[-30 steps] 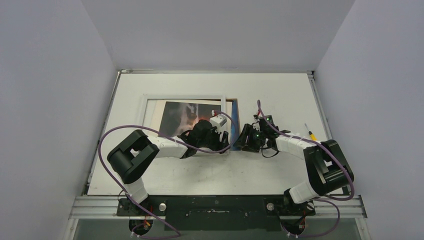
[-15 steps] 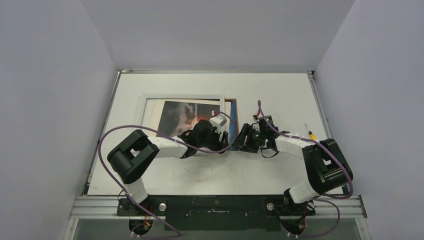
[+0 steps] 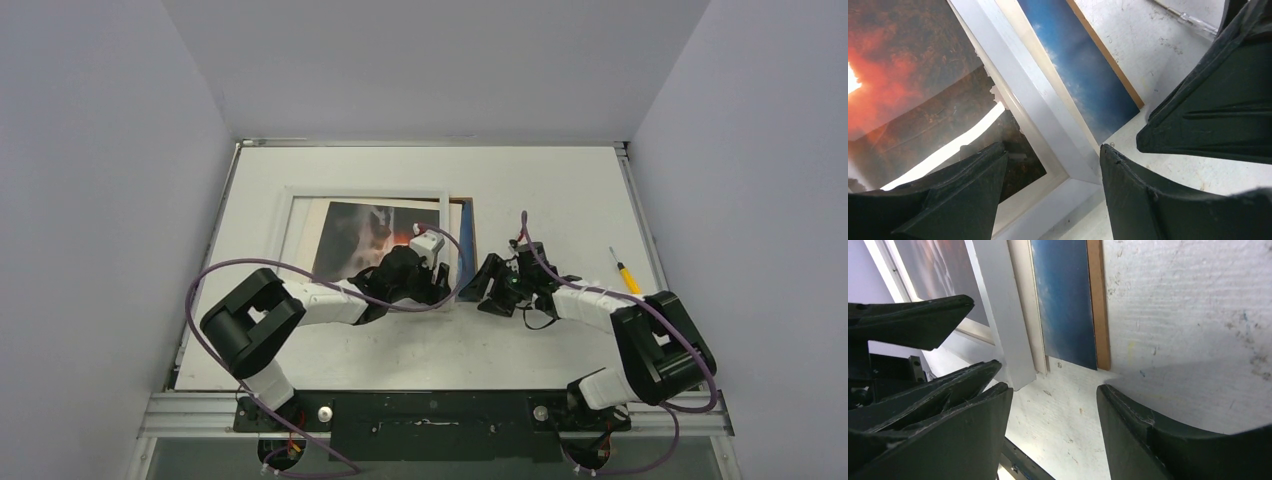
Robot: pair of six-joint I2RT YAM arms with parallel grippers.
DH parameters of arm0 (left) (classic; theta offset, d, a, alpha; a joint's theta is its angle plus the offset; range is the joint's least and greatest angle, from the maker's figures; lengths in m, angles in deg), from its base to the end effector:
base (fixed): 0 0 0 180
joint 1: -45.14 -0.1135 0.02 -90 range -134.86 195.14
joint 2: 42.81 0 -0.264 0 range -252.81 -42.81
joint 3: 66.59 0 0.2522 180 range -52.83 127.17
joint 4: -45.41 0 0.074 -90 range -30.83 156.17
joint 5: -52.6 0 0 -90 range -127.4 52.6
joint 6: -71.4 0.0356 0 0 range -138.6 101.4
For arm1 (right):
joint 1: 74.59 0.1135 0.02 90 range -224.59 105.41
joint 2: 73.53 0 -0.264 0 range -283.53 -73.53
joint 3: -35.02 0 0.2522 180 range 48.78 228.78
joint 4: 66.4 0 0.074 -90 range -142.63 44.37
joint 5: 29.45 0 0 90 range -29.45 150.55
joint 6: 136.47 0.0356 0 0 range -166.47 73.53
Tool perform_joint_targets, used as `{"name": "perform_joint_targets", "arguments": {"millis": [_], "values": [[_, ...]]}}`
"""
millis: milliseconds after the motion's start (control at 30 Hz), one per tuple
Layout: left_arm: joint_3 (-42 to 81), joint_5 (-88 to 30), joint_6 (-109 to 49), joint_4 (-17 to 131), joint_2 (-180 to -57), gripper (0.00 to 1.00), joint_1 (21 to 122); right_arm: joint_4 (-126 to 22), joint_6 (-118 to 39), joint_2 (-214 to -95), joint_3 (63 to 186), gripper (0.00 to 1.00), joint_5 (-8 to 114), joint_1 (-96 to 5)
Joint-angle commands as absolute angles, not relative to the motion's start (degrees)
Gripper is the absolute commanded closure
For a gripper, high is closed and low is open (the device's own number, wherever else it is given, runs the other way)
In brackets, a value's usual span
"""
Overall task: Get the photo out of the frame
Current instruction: Remove the photo frame item from the photo frame.
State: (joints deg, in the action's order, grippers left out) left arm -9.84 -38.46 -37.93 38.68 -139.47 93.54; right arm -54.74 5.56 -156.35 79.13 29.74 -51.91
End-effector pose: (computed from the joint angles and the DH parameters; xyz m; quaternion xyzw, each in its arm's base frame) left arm 0.2234 -0.2507 0.1539 0.2165 0.8525 -0.2584 0.3996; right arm 0.2241 0.1134 0.1372 0.1427 0.9002 0.3969 0.1081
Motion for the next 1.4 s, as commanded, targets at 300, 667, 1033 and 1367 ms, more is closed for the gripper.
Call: {"name": "perform_joint_targets", "arguments": {"millis": [300, 667, 1033, 1367], "values": [[-14.05, -42.81, -39.38, 31.45, -131.88, 0.34, 93.43, -57.84, 18.65, -154.65, 76.98, 0.38, 42.31, -48.4], [-14.68, -42.59, -39.9, 31.21, -131.29, 0.34, 92.74, -65.56, 24.4, -158.28, 79.32, 0.41, 41.23, -47.38], [-14.68, -42.87, -39.62, 31.35, -131.35, 0.34, 92.62, -62.29, 18.63, -157.86, 85.21, 0.43, 43.33, -47.5], [-12.69, -44.14, -37.24, 33.92, -131.44, 0.34, 93.1, -48.96, -3.56, -160.22, 92.93, 0.49, 45.58, -50.56]]}}
